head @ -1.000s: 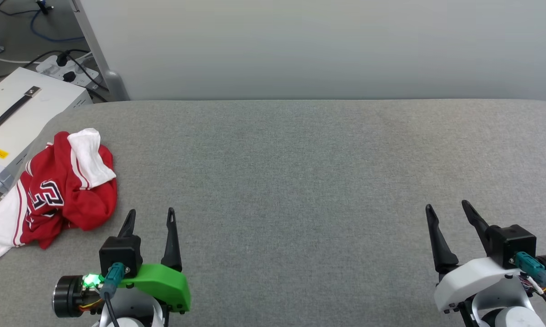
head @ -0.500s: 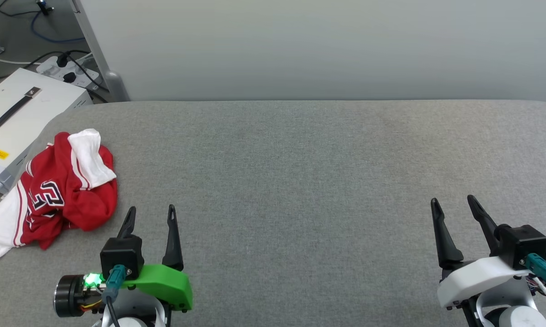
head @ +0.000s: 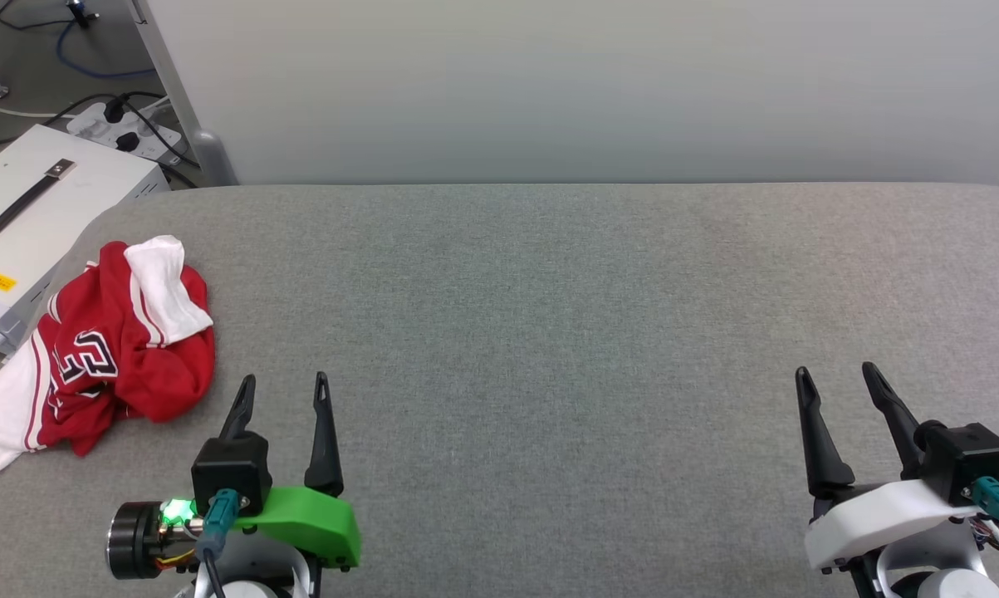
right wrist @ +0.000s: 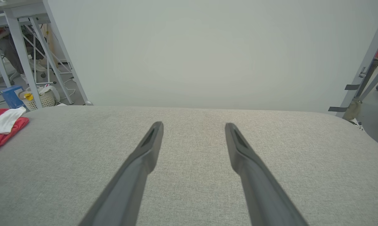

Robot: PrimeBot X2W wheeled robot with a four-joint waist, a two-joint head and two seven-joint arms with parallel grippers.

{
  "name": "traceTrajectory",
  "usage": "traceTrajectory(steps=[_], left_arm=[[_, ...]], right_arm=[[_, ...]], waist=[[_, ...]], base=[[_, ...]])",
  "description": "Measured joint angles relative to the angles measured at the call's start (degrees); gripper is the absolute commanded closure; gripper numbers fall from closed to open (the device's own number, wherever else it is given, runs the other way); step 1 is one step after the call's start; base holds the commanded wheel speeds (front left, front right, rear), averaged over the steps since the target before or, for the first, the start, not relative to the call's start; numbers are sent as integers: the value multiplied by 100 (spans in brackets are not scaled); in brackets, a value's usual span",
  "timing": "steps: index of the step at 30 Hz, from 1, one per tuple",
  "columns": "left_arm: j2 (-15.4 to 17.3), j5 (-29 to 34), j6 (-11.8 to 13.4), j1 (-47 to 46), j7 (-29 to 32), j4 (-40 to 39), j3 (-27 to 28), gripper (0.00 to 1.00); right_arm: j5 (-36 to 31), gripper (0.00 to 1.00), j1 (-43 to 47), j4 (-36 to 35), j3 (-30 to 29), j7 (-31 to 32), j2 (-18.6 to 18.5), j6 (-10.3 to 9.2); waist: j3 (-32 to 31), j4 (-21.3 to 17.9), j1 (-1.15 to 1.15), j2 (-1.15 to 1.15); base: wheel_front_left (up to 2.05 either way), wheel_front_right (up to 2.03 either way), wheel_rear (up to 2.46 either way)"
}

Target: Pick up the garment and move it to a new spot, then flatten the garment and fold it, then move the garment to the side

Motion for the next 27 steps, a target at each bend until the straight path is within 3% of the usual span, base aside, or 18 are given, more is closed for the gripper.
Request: traceTrajectory(steps=[27], left_arm=[[0,-42,142,4,-318,118,-167,0]], right_arm=[[236,0,136,10,-18,-308,0,0]], waist=[[26,12,0,0]], base=[[0,0,0]])
